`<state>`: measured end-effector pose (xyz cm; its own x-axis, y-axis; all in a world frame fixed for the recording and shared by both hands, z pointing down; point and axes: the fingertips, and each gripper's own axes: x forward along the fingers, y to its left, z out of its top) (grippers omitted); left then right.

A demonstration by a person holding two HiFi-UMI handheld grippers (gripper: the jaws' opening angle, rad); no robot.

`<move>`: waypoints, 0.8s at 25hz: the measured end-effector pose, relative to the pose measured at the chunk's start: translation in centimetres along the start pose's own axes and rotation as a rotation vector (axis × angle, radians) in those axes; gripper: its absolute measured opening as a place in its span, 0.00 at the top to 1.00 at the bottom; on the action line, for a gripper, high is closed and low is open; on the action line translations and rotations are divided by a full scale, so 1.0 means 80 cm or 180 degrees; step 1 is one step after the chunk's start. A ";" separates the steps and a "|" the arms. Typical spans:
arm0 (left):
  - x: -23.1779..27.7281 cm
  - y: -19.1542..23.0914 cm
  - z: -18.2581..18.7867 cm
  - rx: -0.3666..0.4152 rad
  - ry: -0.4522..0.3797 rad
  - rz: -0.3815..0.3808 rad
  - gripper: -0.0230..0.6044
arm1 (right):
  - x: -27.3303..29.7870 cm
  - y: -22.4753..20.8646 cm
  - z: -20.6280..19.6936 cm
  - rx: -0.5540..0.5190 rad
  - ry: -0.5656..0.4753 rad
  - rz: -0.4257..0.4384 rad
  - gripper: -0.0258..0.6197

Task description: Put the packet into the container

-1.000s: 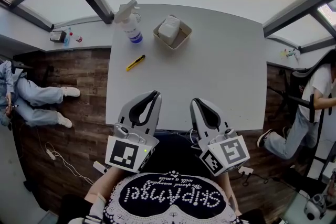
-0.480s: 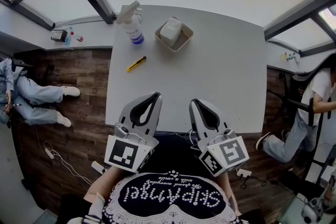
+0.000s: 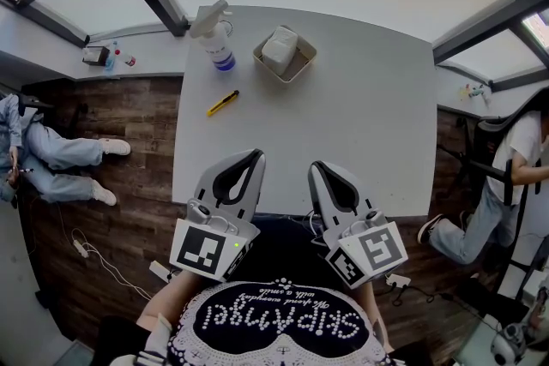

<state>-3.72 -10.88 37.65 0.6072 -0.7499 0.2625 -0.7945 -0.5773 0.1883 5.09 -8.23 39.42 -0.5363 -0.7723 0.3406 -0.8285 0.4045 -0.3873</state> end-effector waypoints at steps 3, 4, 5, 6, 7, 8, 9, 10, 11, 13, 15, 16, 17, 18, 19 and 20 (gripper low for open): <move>0.000 0.000 -0.002 -0.0023 -0.0038 -0.0032 0.95 | 0.001 0.003 0.000 -0.0020 0.0006 0.0028 0.94; 0.000 0.001 -0.003 -0.0034 -0.0022 -0.0023 0.95 | 0.002 0.004 0.000 -0.0029 0.0016 0.0034 0.94; 0.000 0.002 -0.003 -0.0049 0.0008 -0.0003 0.95 | 0.002 0.005 -0.001 -0.0040 0.0027 0.0041 0.94; -0.001 0.003 -0.002 -0.0057 0.0032 0.0013 0.95 | 0.002 0.006 -0.001 -0.0051 0.0037 0.0048 0.94; -0.001 0.003 -0.002 -0.0057 0.0039 0.0016 0.95 | 0.002 0.007 -0.001 -0.0060 0.0042 0.0055 0.94; -0.001 0.003 -0.001 -0.0051 0.0027 0.0007 0.95 | 0.002 0.008 -0.001 -0.0066 0.0044 0.0061 0.94; -0.002 0.003 -0.001 -0.0044 0.0011 -0.0004 0.95 | 0.003 0.008 -0.001 -0.0070 0.0047 0.0064 0.94; -0.002 0.004 -0.001 -0.0040 0.0001 -0.0007 0.95 | 0.003 0.008 -0.002 -0.0073 0.0050 0.0065 0.94; -0.001 0.005 -0.001 -0.0042 0.0003 0.0000 0.95 | 0.004 0.008 -0.002 -0.0075 0.0052 0.0067 0.94; -0.001 0.006 0.000 -0.0044 -0.0004 0.0005 0.95 | 0.005 0.009 -0.001 -0.0079 0.0053 0.0076 0.94; -0.001 0.004 0.000 -0.0038 -0.0050 -0.0033 0.95 | 0.005 0.009 -0.002 -0.0084 0.0055 0.0085 0.94; -0.002 0.004 0.001 -0.0041 -0.0061 -0.0043 0.95 | 0.005 0.009 -0.001 -0.0087 0.0057 0.0089 0.94; -0.002 0.004 0.002 -0.0045 -0.0066 -0.0044 0.95 | 0.005 0.010 -0.001 -0.0089 0.0059 0.0092 0.94; -0.002 0.004 0.004 -0.0049 -0.0067 -0.0037 0.95 | 0.005 0.010 -0.001 -0.0090 0.0061 0.0094 0.94; -0.002 0.005 0.005 -0.0054 -0.0063 -0.0025 0.95 | 0.005 0.010 0.000 -0.0091 0.0062 0.0094 0.94; -0.002 0.006 0.007 -0.0061 -0.0054 -0.0010 0.95 | 0.005 0.010 0.000 -0.0091 0.0063 0.0094 0.94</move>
<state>-4.18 -11.20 37.20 0.6096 -0.7537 0.2457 -0.7925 -0.5735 0.2073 4.20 -8.22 39.24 -0.5634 -0.7501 0.3463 -0.8163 0.4410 -0.3729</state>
